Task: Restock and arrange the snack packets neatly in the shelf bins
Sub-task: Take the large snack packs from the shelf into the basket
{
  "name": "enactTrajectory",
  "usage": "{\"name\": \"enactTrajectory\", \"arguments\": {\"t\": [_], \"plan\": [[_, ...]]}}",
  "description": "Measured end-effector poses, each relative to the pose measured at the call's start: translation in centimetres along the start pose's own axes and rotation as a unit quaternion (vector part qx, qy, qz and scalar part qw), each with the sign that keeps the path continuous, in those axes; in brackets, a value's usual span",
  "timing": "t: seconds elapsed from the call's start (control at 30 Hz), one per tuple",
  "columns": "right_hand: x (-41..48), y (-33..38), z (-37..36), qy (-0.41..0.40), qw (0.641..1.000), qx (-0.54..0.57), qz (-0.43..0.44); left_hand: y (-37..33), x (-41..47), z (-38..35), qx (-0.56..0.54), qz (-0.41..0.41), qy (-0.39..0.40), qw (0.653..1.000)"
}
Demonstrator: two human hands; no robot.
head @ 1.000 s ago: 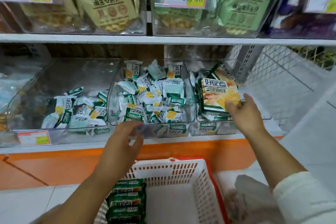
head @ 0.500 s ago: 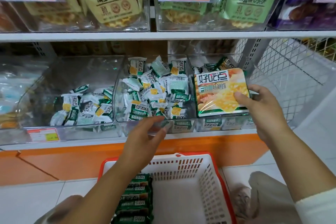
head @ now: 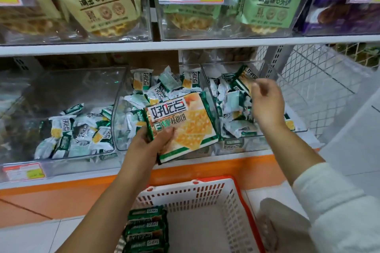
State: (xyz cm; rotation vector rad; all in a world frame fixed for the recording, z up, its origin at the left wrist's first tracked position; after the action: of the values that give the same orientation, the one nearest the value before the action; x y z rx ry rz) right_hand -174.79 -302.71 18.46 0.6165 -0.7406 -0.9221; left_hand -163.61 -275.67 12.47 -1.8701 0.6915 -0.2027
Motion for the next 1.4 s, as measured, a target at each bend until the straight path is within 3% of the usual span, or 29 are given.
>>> {"name": "enactTrajectory", "arguments": {"t": [0.07, 0.23, 0.37, 0.57, 0.9, 1.13, 1.27, 1.4], "plan": [[3.1, -2.9, -0.7, 0.012, 0.997, -0.067, -0.041, -0.2, 0.5, 0.1, 0.025, -0.019, -0.001, 1.000], [5.6, -6.9, -3.4, 0.135, 0.963, -0.206, -0.106, -0.4, 1.6, 0.4, 0.010, -0.031, -0.020, 0.999], [7.3, -7.0, -4.3, 0.149, 0.965, -0.115, -0.184, -0.2, 2.1, 0.5, 0.001, -0.027, -0.033, 0.999], [7.8, -8.3, -4.2, 0.100, 0.961, 0.058, -0.251, -0.2, 2.0, 0.8, 0.017, -0.031, -0.025, 0.999], [8.1, -6.6, -2.1, 0.156, 0.954, 0.149, -0.209, -0.7, 1.1, 1.1, 0.051, -0.054, -0.016, 0.997], [6.6, -3.7, 0.5, 0.148, 0.948, 0.186, -0.213, -2.2, -0.3, 2.6, 0.075, -0.064, -0.021, 0.995], [2.2, -0.4, 2.6, 0.238, 0.915, 0.254, -0.204, -3.4, -2.6, 3.8, 0.077, -0.051, -0.011, 0.996], [-3.9, 1.4, 3.5, 0.358, 0.883, 0.242, -0.186, -4.2, -6.3, 7.4, 0.085, -0.006, -0.009, 0.996]]}}
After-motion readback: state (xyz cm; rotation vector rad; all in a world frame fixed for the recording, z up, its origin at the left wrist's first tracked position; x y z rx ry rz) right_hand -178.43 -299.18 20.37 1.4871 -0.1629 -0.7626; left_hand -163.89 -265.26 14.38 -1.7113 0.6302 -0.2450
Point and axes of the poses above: each hand's wrist, its own x-axis towards the middle knuckle, its own z-axis out of the back of the hand, y = z × x, the point moved 4 cm from there along x, towards the middle knuckle, and after that the axes turned 15 degrees about -x, right-handed, at the moved point
